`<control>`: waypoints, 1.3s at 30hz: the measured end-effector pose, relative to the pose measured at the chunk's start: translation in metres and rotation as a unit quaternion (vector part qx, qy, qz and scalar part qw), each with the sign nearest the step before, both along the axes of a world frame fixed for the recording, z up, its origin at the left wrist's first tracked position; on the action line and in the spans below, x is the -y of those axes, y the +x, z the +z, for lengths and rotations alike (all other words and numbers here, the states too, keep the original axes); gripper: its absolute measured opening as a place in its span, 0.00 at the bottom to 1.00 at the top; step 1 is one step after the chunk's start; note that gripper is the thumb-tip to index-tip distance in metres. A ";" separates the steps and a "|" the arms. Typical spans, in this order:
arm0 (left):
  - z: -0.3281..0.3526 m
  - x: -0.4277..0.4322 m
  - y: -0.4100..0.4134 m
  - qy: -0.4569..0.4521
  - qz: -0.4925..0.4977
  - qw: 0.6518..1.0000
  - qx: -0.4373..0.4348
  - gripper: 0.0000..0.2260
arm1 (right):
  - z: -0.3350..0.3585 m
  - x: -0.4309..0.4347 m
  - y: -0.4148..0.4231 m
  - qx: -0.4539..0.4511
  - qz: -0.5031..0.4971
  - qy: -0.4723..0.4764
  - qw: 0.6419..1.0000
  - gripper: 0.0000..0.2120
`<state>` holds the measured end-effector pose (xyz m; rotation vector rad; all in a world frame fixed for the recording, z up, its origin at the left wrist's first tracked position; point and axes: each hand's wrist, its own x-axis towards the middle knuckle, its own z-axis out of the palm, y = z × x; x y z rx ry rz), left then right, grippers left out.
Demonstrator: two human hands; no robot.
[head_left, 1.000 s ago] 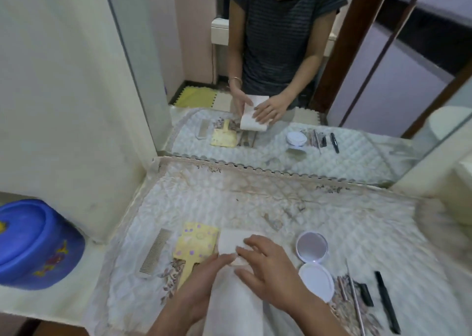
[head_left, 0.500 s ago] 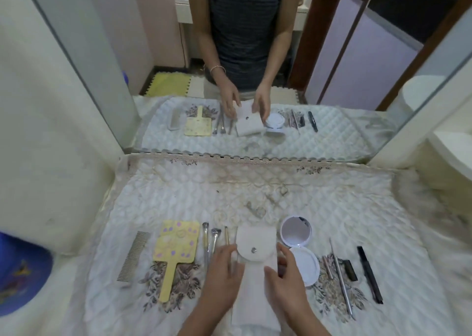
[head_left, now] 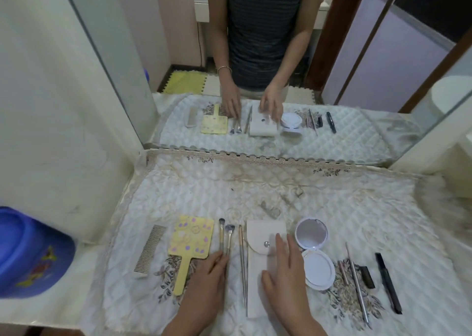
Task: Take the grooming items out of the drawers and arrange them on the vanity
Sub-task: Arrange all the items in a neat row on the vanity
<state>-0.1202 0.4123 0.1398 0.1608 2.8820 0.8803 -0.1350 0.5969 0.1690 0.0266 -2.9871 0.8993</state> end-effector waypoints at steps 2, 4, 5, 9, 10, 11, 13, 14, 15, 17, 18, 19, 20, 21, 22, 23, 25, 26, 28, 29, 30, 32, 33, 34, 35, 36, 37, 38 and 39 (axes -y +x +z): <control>0.000 0.000 0.000 -0.017 -0.032 0.999 -0.005 0.21 | 0.000 0.000 -0.004 -0.019 0.054 0.073 0.996 0.36; 0.001 -0.002 0.000 -0.052 -0.046 0.997 -0.025 0.20 | 0.000 0.000 -0.009 0.003 0.088 0.121 0.989 0.29; 0.000 -0.003 0.000 -0.069 -0.045 0.996 -0.026 0.20 | -0.001 -0.001 -0.011 0.021 0.096 0.135 0.986 0.27; -0.005 -0.006 -0.001 -0.126 -0.045 0.989 -0.056 0.21 | -0.014 -0.006 -0.005 0.032 0.114 0.160 0.980 0.24; -0.006 -0.005 -0.002 -0.126 -0.041 0.989 -0.068 0.20 | -0.015 -0.006 -0.004 0.029 0.111 0.158 0.981 0.24; -0.007 -0.005 -0.003 -0.123 -0.038 0.988 -0.083 0.19 | -0.014 -0.005 -0.003 0.028 0.107 0.157 0.981 0.24; -0.011 -0.003 -0.004 -0.131 -0.037 0.985 -0.105 0.25 | -0.013 -0.004 -0.003 0.025 0.100 0.156 0.982 0.24; -0.012 -0.001 -0.005 -0.134 -0.036 0.985 -0.104 0.30 | -0.013 -0.003 -0.003 0.022 0.099 0.156 0.983 0.23; -0.011 0.001 -0.006 -0.133 -0.040 0.985 -0.105 0.32 | -0.014 -0.003 -0.002 0.018 0.098 0.158 0.982 0.23; -0.011 0.003 -0.005 -0.127 -0.050 0.983 -0.121 0.27 | -0.017 -0.005 -0.002 0.003 0.094 0.159 0.983 0.23; -0.012 0.003 -0.004 -0.119 -0.052 0.983 -0.128 0.23 | -0.018 -0.005 -0.002 -0.006 0.089 0.158 0.983 0.23; -0.011 0.003 -0.003 -0.113 -0.051 0.985 -0.124 0.21 | -0.019 -0.004 -0.002 -0.013 0.085 0.156 0.984 0.23; -0.010 0.002 -0.001 -0.110 -0.050 0.985 -0.125 0.20 | -0.020 -0.003 -0.002 -0.021 0.083 0.153 0.984 0.23; -0.008 0.002 0.000 -0.104 -0.048 0.985 -0.127 0.19 | -0.020 -0.001 -0.002 -0.030 0.086 0.151 0.984 0.24; -0.007 0.001 0.001 -0.096 -0.047 0.985 -0.138 0.18 | -0.019 0.002 -0.002 -0.041 0.094 0.150 0.983 0.24; -0.004 0.001 0.001 -0.083 -0.046 0.984 -0.149 0.17 | -0.017 0.006 -0.003 -0.052 0.111 0.151 0.981 0.23; -0.003 0.004 -0.001 -0.068 -0.043 0.982 -0.172 0.17 | -0.016 0.015 -0.005 -0.072 0.164 0.155 0.972 0.21; -0.003 0.008 -0.003 -0.071 -0.032 0.980 -0.182 0.17 | -0.016 0.020 -0.006 -0.076 0.193 0.157 0.966 0.21; -0.005 0.019 -0.004 -0.099 0.002 0.978 -0.181 0.18 | -0.017 0.030 -0.008 -0.072 0.236 0.160 0.956 0.25; -0.005 0.025 -0.004 -0.117 0.021 0.979 -0.167 0.19 | -0.018 0.035 -0.009 -0.065 0.248 0.158 0.954 0.26; -0.007 0.031 -0.002 -0.133 0.041 0.978 -0.153 0.18 | -0.020 0.039 -0.010 -0.055 0.256 0.158 0.952 0.26; -0.012 0.043 0.004 -0.162 0.070 0.977 -0.116 0.17 | -0.025 0.045 -0.010 -0.023 0.267 0.168 0.949 0.27; -0.013 0.046 0.008 -0.174 0.072 0.977 -0.095 0.18 | -0.026 0.047 -0.010 -0.010 0.270 0.173 0.947 0.27; -0.019 0.049 0.013 -0.182 0.063 0.978 -0.084 0.18 | -0.027 0.048 -0.011 0.000 0.270 0.177 0.946 0.27; -0.020 0.048 0.018 -0.189 0.050 0.977 -0.082 0.16 | -0.028 0.049 -0.011 0.006 0.270 0.179 0.946 0.27; -0.019 0.047 0.023 -0.185 0.035 0.979 -0.075 0.17 | -0.028 0.050 -0.011 0.008 0.269 0.179 0.946 0.26; -0.016 0.043 0.027 -0.173 0.019 0.983 -0.059 0.23 | -0.027 0.051 -0.011 0.009 0.269 0.173 0.947 0.25; -0.017 0.039 0.030 -0.161 0.012 0.986 -0.048 0.28 | -0.025 0.051 -0.012 0.009 0.267 0.167 0.949 0.25; -0.015 0.035 0.032 -0.160 0.014 0.986 -0.054 0.29 | -0.022 0.052 -0.012 0.011 0.263 0.165 0.951 0.27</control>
